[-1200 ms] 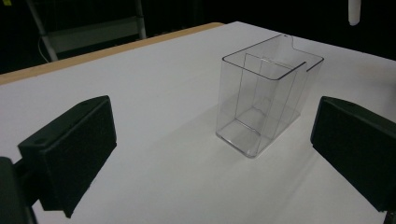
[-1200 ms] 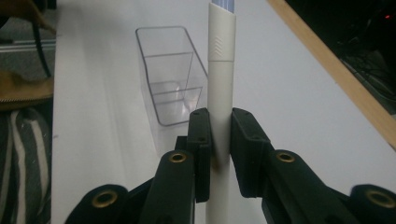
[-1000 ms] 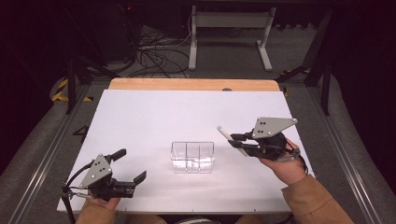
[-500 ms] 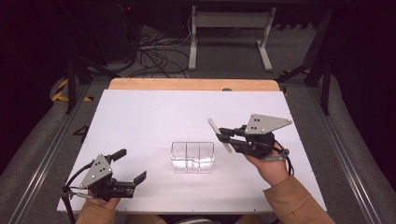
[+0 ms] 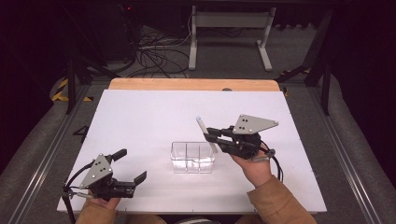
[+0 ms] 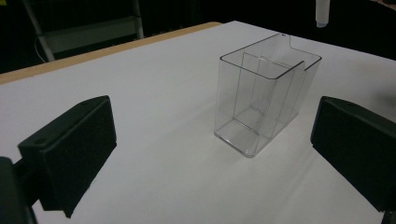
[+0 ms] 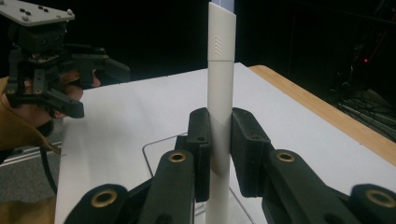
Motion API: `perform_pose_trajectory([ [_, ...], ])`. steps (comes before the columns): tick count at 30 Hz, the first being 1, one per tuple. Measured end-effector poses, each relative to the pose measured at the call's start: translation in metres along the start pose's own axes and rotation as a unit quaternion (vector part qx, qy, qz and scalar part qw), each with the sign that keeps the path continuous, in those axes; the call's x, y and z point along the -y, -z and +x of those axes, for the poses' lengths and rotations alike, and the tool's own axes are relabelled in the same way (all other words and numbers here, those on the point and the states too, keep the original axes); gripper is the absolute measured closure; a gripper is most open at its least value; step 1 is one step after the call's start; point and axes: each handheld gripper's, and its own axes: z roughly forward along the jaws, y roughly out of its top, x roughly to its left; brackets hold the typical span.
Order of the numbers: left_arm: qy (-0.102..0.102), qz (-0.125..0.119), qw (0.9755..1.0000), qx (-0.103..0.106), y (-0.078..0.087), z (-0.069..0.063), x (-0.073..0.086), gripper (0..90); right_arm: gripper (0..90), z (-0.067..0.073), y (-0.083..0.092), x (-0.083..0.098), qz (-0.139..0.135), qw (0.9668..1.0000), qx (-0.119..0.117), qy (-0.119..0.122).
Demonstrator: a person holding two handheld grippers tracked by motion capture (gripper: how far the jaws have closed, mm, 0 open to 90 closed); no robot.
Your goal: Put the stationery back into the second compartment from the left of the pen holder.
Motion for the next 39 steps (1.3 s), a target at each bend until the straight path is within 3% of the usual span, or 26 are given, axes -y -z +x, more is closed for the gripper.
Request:
perform_pose_trajectory([
  [6,0.004,0.000,1.0000,0.002,0.000,0.000,0.000,0.9,78.3,0.003,-0.012,0.001,-0.008,0.9998,-0.012,-0.012],
  [20,0.000,0.001,1.0000,0.002,0.000,0.000,0.000,0.9,78.4,0.006,-0.021,0.005,-0.019,0.9997,-0.003,-0.016],
  [30,0.005,-0.001,1.0000,0.003,0.000,0.000,0.001,0.9,78.1,0.007,-0.034,0.018,-0.054,0.9979,0.006,-0.037],
  [39,0.003,0.000,1.0000,0.003,0.000,0.001,0.001,0.9,78.1,0.010,-0.045,0.025,-0.048,0.9972,-0.006,-0.058],
])
